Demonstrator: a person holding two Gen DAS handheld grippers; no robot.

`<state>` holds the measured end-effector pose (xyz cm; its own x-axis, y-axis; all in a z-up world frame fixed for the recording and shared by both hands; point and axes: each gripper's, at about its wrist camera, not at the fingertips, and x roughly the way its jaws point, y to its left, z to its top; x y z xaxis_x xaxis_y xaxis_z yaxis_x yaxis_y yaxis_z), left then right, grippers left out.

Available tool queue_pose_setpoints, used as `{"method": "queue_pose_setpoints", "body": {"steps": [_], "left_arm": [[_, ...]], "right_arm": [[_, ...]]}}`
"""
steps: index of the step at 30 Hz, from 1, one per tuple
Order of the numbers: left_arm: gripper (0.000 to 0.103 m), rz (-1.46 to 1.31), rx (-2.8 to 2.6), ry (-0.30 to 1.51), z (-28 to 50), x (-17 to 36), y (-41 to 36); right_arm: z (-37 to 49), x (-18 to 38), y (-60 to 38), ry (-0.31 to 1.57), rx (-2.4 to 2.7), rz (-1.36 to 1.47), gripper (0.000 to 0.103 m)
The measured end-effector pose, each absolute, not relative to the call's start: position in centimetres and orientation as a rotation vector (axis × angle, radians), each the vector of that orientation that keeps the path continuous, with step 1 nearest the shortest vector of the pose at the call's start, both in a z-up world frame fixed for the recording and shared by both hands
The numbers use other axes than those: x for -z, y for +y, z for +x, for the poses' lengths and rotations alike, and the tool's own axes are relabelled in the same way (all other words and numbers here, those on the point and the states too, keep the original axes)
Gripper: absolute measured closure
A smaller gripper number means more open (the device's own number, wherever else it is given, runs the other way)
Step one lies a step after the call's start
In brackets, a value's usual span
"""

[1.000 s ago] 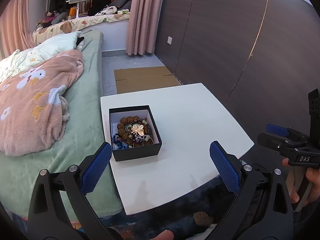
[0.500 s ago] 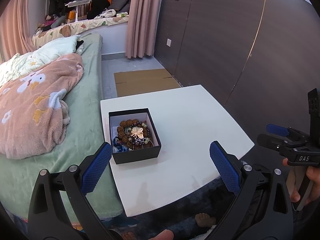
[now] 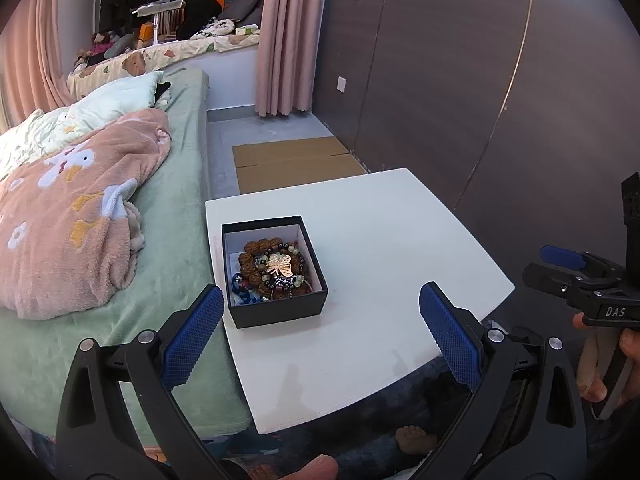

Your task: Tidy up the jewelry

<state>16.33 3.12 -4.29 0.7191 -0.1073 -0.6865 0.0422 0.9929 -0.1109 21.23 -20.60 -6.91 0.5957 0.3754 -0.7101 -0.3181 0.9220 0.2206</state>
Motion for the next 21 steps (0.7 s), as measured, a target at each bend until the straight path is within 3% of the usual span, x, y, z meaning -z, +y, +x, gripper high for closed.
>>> {"method": "queue_pose_setpoints", "body": {"steps": [21], "left_arm": [[0.005,-0.026,0.029,0.761,16.8,4.6,2.2]], "right_arm": [[21.6,6.6,-22.0,0.839,-0.411,0.100,0.008]]}}
